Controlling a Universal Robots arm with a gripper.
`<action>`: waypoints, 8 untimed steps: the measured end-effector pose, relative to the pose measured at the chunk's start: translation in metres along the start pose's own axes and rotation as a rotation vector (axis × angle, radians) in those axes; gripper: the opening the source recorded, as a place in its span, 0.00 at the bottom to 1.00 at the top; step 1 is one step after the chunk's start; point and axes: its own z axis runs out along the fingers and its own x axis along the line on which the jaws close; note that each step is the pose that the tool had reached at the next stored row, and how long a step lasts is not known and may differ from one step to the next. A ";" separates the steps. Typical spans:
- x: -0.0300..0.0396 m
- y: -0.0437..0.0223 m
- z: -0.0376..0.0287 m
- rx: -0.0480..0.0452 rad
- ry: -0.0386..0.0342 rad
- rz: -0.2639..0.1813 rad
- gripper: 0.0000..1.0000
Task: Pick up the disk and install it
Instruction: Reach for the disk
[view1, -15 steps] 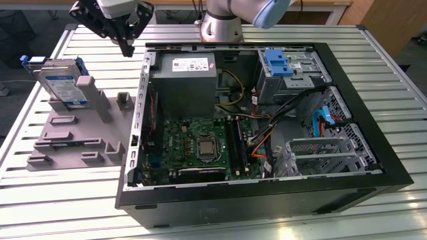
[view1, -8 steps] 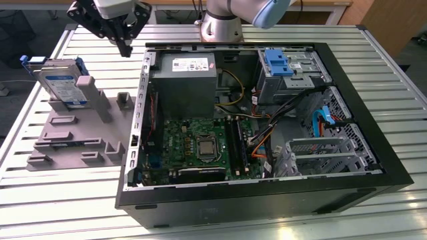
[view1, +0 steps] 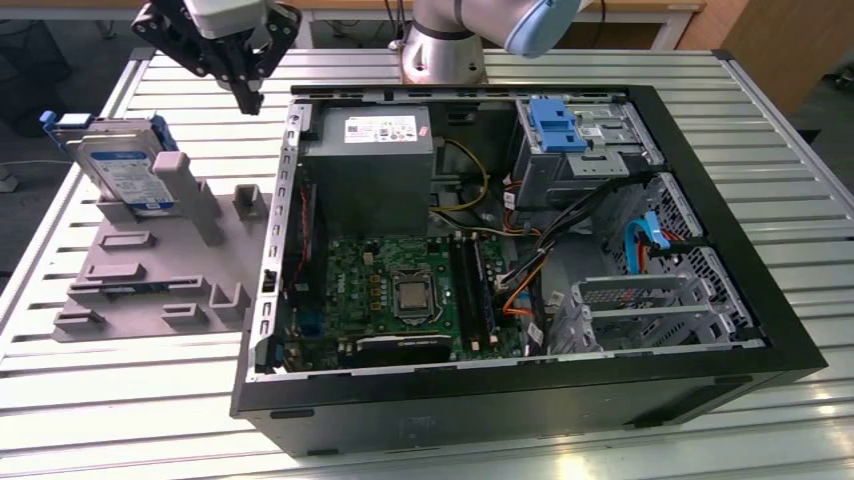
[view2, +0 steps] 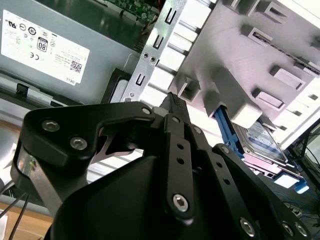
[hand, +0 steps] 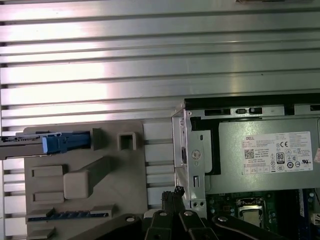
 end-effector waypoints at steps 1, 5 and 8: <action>0.0006 0.0000 0.0001 0.0000 0.0000 0.000 0.11; 0.0019 -0.0002 0.0007 0.0002 0.0012 0.000 0.11; 0.0024 -0.0002 0.0010 0.0003 0.0026 0.000 0.11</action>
